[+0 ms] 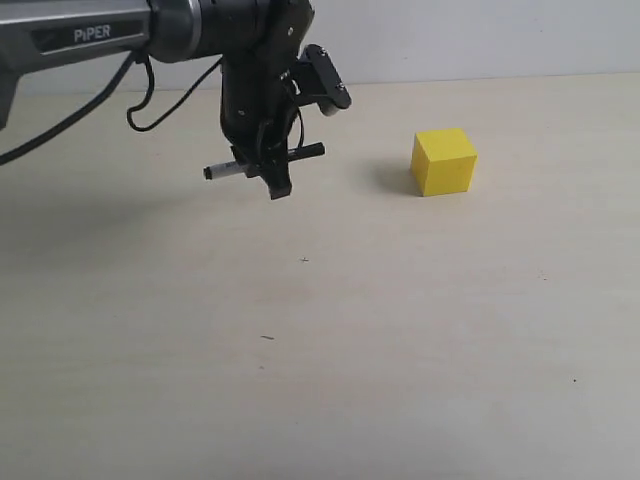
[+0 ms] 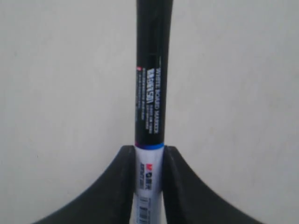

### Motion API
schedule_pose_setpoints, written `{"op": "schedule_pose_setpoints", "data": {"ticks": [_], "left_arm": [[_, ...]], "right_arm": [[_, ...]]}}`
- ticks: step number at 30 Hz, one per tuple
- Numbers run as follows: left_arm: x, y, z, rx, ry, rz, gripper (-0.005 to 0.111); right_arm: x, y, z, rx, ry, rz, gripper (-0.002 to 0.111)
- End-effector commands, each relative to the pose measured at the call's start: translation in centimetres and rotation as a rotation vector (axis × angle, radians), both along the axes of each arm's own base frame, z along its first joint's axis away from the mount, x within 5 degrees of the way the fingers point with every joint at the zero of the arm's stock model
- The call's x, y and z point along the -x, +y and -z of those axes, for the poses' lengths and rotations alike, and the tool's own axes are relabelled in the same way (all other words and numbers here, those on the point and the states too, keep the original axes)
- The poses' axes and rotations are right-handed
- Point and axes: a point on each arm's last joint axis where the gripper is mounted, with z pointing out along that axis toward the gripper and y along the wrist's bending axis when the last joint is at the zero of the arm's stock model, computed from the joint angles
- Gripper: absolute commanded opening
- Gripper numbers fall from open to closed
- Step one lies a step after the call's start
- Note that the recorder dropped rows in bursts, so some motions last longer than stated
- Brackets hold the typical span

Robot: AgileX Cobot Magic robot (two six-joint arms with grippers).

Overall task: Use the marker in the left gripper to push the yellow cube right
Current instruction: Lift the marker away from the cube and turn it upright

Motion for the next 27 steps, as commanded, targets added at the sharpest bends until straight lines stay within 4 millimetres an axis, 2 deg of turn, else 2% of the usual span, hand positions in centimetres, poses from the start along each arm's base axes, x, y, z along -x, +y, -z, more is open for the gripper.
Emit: {"op": "schedule_pose_setpoints", "data": {"ticks": [1, 7, 13, 18, 22, 27], "left_arm": [[1.2, 0.3, -1.6, 0.051, 0.071, -0.078, 0.0], [4.3, 0.2, -1.4, 0.169, 0.22, -0.228, 0.0], [8.4, 1.0, -1.4, 0.141, 0.276, -0.331, 0.0], [11.2, 1.4, -2.1, 0.145, 0.277, -0.464, 0.0], [13.0, 1.5, -2.9, 0.164, 0.271, -0.55, 0.0], [14.0, 0.8, -3.4, 0.241, 0.308, -0.807, 0.0]], "right_arm": [[0.0, 0.0, 0.1, 0.004, -0.006, 0.006, 0.0], [0.0, 0.0, 0.1, 0.004, -0.006, 0.006, 0.0], [0.0, 0.0, 0.1, 0.004, -0.006, 0.006, 0.0], [0.0, 0.0, 0.1, 0.004, -0.006, 0.006, 0.0], [0.0, 0.0, 0.1, 0.004, -0.006, 0.006, 0.0], [0.0, 0.0, 0.1, 0.004, -0.006, 0.006, 0.0]]}}
